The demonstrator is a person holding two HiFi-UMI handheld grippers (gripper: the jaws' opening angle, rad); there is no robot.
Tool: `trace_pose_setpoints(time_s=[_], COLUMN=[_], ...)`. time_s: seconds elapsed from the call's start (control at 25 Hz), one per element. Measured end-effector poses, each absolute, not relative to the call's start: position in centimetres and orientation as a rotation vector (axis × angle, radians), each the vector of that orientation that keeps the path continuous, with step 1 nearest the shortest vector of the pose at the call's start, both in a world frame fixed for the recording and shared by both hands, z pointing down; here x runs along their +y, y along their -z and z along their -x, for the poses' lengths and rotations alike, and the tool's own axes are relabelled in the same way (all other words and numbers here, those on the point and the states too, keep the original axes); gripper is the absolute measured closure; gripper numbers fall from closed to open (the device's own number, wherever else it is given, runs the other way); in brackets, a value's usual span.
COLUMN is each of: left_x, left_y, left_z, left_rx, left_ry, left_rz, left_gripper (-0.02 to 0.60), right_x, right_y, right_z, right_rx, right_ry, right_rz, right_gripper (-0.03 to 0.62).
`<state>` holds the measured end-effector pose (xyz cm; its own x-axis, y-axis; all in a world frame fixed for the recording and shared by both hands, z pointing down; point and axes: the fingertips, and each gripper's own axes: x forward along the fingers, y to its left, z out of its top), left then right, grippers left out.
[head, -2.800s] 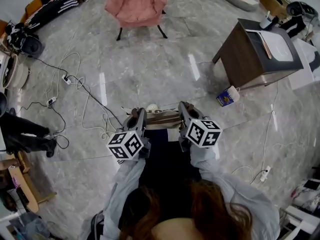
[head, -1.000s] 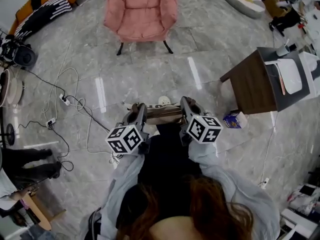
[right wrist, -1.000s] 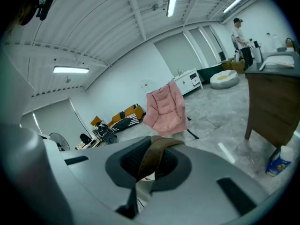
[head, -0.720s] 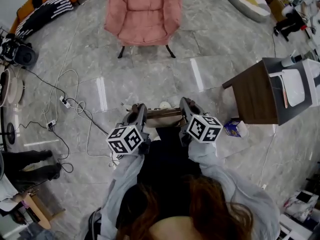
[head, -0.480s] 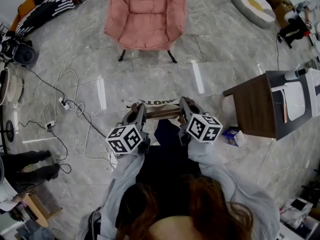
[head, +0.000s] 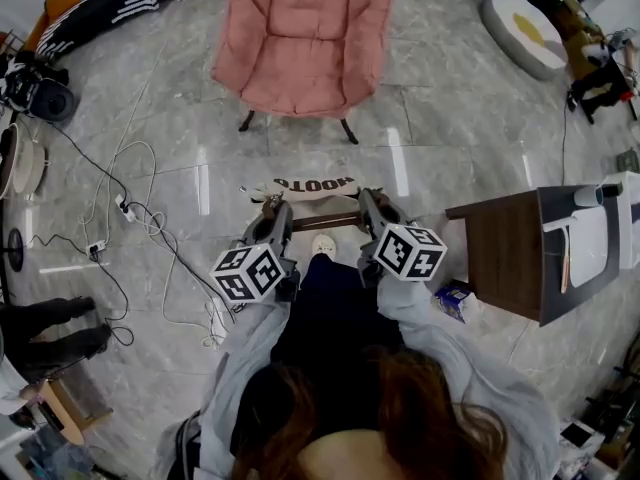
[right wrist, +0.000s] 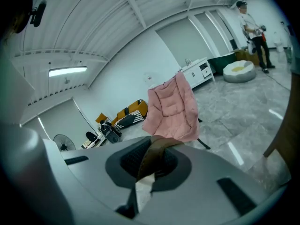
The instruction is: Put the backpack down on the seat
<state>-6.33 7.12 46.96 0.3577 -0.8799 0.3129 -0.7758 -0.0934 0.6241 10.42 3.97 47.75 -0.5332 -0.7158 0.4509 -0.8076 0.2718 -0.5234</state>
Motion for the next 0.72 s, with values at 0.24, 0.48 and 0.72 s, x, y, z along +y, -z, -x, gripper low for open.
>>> trace_pose_setpoints(time_s=[0.24, 0.48, 0.72], left_x=[1.8, -0.2, -0.6], left_y=[-46.6, -46.2, -46.2], left_z=[5.9, 5.1, 5.3], left_rx=[-1.473, -1.468, -1.469], left_ry=[0.213, 0.21, 0.183], left_rz=[-1.894, -1.893, -1.868], left_gripper=[0.565, 0.566, 0.566], right_x=[-1.0, -3.3, -4.1], right_y=[-47.7, -47.2, -47.3], right_z=[-10.9, -11.7, -11.5], right_rx=[-2.418, -2.444, -2.438], right_ry=[-1.073, -1.05, -1.112], right_rz=[-1.414, -1.435, -1.431], right_gripper=[0.583, 0.583, 0.582])
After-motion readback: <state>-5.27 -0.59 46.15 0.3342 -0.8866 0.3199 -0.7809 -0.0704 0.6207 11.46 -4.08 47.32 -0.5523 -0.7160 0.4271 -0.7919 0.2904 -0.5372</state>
